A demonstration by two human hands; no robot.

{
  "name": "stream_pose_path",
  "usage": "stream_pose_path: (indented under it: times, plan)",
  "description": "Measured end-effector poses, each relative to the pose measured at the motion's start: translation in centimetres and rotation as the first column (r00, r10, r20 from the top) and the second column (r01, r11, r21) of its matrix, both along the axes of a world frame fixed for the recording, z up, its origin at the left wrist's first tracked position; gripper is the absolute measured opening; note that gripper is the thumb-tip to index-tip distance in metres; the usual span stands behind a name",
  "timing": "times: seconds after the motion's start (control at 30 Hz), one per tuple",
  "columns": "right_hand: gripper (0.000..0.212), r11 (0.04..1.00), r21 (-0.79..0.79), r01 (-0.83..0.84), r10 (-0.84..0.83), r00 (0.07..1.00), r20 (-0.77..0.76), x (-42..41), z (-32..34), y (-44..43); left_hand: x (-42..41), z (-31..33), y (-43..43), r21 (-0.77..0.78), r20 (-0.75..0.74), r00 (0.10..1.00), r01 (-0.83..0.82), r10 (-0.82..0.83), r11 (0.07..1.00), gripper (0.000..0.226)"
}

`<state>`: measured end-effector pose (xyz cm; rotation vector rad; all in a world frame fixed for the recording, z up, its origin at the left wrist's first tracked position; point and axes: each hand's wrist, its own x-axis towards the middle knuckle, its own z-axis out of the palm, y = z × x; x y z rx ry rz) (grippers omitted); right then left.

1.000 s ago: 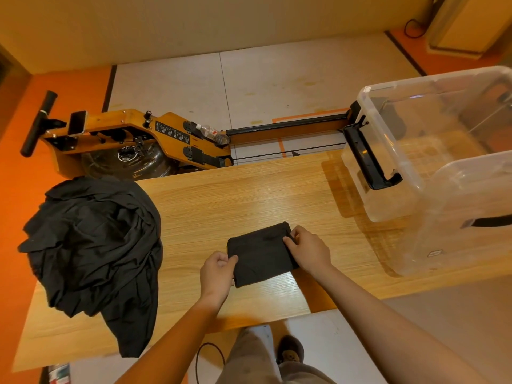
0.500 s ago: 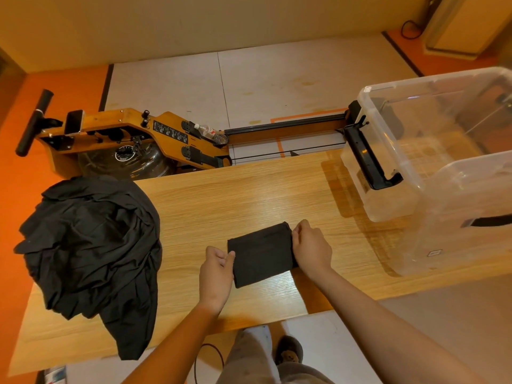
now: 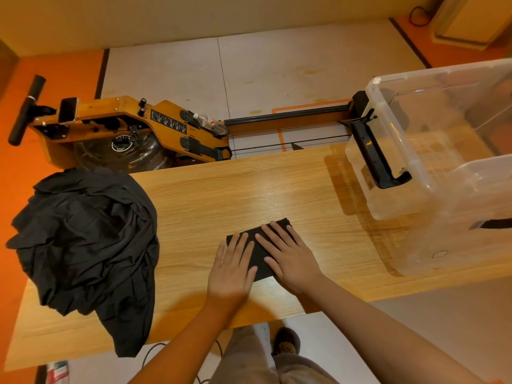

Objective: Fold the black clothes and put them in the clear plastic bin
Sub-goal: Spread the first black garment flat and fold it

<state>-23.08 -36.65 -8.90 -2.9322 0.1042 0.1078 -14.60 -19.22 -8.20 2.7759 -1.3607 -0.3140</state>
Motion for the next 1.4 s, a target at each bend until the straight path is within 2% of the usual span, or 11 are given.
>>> stream_pose_path:
  times: [0.3,0.4,0.5,0.67,0.73,0.87,1.0,1.1,1.27,1.33,1.4]
  plan:
    - [0.06,0.991,0.119,0.067,-0.059,0.996,-0.067,0.6,0.6,-0.9,-0.3,-1.0,2.0,-0.029,-0.117,0.979,-0.169,0.164,0.985,0.068]
    - [0.064,0.968,0.19,0.163,-0.161,0.987,-0.026,0.5,1.5,-1.9,0.0,-0.3,1.9,-0.146,-0.167,0.963,-0.236,0.211,0.961,0.067]
    - [0.061,0.972,0.156,0.174,-0.179,0.984,0.017,0.6,1.7,-2.6,0.3,0.2,1.5,-0.241,-0.227,0.935,-0.326,0.273,0.914,0.068]
    - [0.052,0.992,0.03,-0.119,0.119,0.993,0.014,2.0,0.8,-2.0,-0.7,0.0,0.8,-0.118,-0.094,0.988,-0.135,0.124,0.984,0.063]
    - [0.052,0.989,0.028,-0.145,0.145,0.989,0.007,1.4,0.0,-1.7,-1.3,-0.2,0.7,-0.064,-0.077,0.997,-0.033,0.028,0.997,0.059]
    - [0.052,0.999,0.042,-0.008,0.008,1.0,0.008,0.5,-0.8,-1.8,-0.1,0.0,0.3,0.035,-0.079,0.995,0.065,-0.062,0.997,0.057]
    - [0.052,0.969,0.05,0.242,-0.242,0.97,-0.004,0.5,-0.5,-2.3,3.4,0.2,-2.2,0.119,0.028,0.962,0.266,-0.271,0.957,0.056]
    - [0.053,0.883,0.043,0.467,-0.466,0.884,-0.021,0.7,-0.3,-3.3,6.5,1.6,-6.4,0.146,0.085,0.913,0.384,-0.399,0.912,0.055]
    - [0.061,0.656,0.013,0.755,-0.753,0.656,-0.058,1.3,0.4,-6.2,8.8,3.2,-16.4,0.264,0.22,0.782,0.529,-0.584,0.807,0.059]
    - [0.062,0.637,0.02,0.771,-0.771,0.637,-0.012,1.3,1.0,-7.0,8.5,3.3,-18.8,0.205,0.248,0.792,0.521,-0.558,0.829,0.067]
    - [0.059,0.688,0.029,0.725,-0.725,0.687,0.044,0.4,1.2,-7.0,7.2,3.4,-19.1,0.083,0.219,0.853,0.467,-0.473,0.88,0.064]
